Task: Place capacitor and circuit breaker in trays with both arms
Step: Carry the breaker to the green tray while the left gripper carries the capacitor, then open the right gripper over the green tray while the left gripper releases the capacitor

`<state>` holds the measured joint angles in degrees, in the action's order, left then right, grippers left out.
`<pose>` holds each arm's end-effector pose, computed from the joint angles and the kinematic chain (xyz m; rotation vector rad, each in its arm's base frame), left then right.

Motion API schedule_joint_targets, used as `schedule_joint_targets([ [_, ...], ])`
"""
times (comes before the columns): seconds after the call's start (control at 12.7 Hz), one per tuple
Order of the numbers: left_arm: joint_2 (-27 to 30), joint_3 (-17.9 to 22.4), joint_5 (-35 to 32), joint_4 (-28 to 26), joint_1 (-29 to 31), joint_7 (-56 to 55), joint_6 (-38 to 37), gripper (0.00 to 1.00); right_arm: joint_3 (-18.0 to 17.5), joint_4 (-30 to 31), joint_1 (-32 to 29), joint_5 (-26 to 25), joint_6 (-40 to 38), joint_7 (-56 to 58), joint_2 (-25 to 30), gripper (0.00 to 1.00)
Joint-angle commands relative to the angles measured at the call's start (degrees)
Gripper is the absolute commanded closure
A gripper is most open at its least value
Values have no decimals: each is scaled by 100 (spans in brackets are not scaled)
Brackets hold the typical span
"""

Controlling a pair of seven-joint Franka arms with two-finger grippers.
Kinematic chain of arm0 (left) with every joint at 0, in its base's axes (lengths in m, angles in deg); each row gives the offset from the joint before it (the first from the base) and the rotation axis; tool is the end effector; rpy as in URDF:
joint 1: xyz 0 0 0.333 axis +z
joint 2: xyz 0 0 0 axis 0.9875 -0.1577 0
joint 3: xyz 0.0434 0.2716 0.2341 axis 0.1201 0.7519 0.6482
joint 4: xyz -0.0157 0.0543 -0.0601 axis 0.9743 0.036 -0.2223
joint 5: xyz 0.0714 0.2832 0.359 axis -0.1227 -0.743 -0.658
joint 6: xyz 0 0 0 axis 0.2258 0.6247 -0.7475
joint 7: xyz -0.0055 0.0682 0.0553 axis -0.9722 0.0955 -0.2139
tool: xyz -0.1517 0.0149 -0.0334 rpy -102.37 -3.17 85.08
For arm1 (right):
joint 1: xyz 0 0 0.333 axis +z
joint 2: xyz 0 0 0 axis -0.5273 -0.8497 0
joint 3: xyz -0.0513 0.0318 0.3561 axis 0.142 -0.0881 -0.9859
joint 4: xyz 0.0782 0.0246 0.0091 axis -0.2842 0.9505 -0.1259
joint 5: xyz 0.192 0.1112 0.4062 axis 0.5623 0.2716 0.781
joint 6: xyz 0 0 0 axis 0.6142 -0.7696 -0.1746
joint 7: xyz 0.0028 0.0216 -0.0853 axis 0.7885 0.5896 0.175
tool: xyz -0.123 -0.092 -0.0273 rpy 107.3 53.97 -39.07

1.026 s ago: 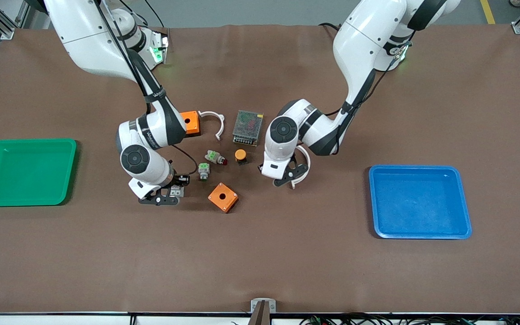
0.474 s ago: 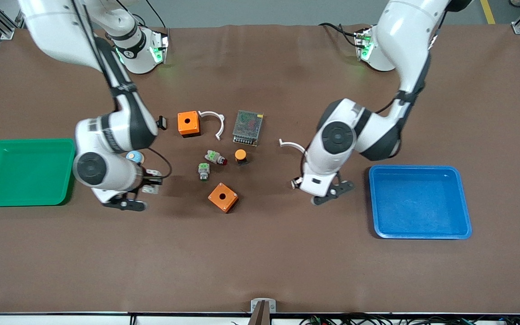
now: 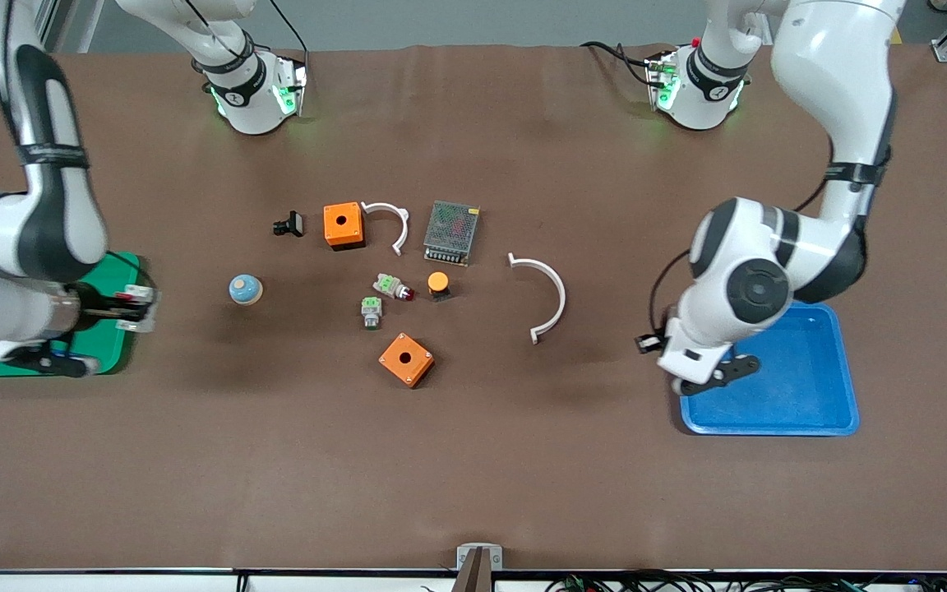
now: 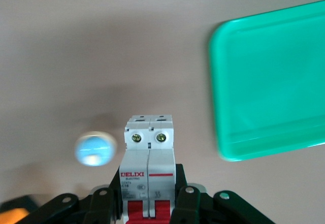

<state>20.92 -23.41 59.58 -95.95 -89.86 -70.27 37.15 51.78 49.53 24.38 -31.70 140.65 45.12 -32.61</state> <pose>0.7150 -0.1787 0.2608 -3.0198 -0.4109 0.1528 0.6819 -0.1315 0.3254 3.0360 -0.2388 -0.5066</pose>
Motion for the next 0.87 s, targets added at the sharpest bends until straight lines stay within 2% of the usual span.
schedule_joint_targets([
  [0.0,248,-77,-660,-554,654,661,168,100,-142,8,-774,-205,362,1003,14,76],
  [0.32,39,-95,-864,-1038,1726,2363,1441,100,-142,26,-1741,-390,1618,2295,-459,76],
  [0.55,-156,-95,-864,-1038,2202,3288,1795,100,-150,87,-2226,-381,2427,2904,-873,76],
  [0.79,-410,-86,-864,-1030,2344,3616,2199,100,-159,79,-2385,-337,2631,3046,-1190,76],
])
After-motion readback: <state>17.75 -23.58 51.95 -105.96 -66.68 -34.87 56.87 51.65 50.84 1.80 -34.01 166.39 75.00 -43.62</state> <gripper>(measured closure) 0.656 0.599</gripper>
